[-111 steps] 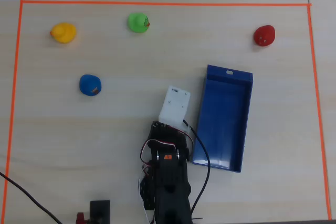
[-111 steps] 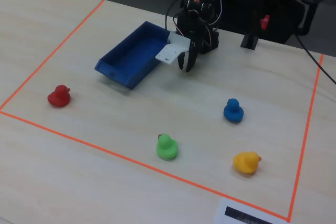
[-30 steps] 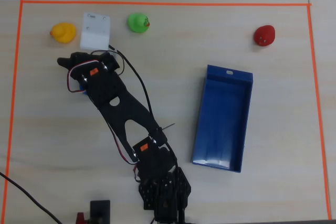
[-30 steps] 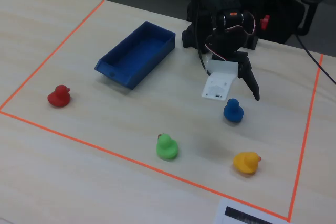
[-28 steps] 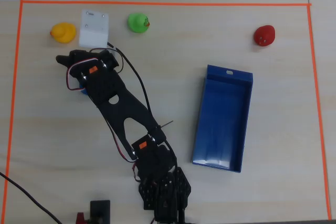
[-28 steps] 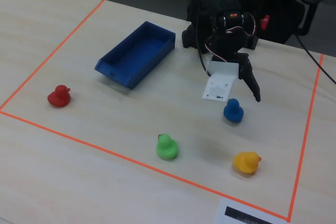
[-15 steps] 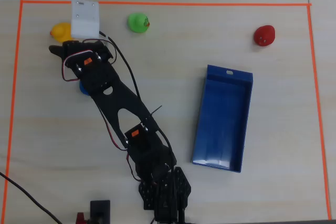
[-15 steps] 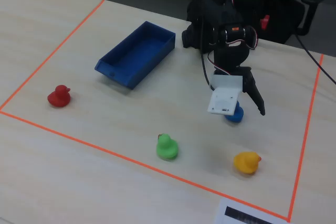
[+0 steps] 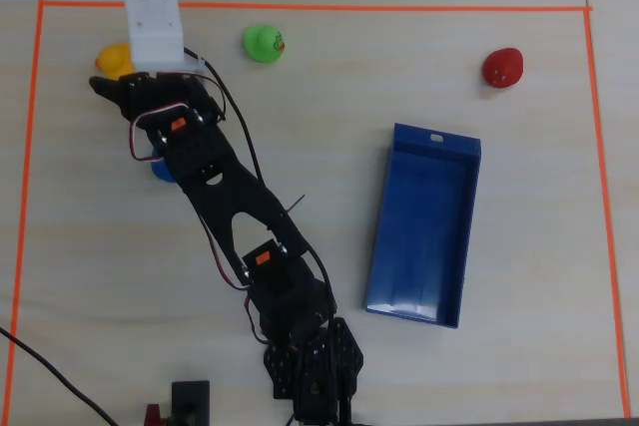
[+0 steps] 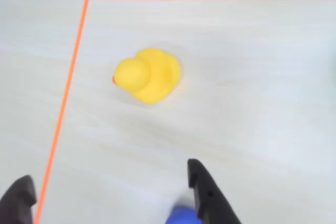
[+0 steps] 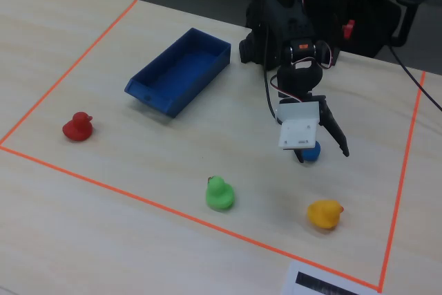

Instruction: Grasp yellow duck and put it into box.

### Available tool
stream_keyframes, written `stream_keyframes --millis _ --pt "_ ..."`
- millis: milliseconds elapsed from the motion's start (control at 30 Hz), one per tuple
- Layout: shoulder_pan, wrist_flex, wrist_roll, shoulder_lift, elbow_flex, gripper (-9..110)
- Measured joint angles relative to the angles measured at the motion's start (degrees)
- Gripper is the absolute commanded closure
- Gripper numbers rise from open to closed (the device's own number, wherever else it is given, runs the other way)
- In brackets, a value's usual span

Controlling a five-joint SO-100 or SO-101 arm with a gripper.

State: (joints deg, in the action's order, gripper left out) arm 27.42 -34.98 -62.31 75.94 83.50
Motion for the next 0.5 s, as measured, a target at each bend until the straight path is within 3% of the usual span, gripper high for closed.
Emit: stream_keyframes --millis 500 --pt "-1.93 31.20 -12.22 0.00 18.54 63"
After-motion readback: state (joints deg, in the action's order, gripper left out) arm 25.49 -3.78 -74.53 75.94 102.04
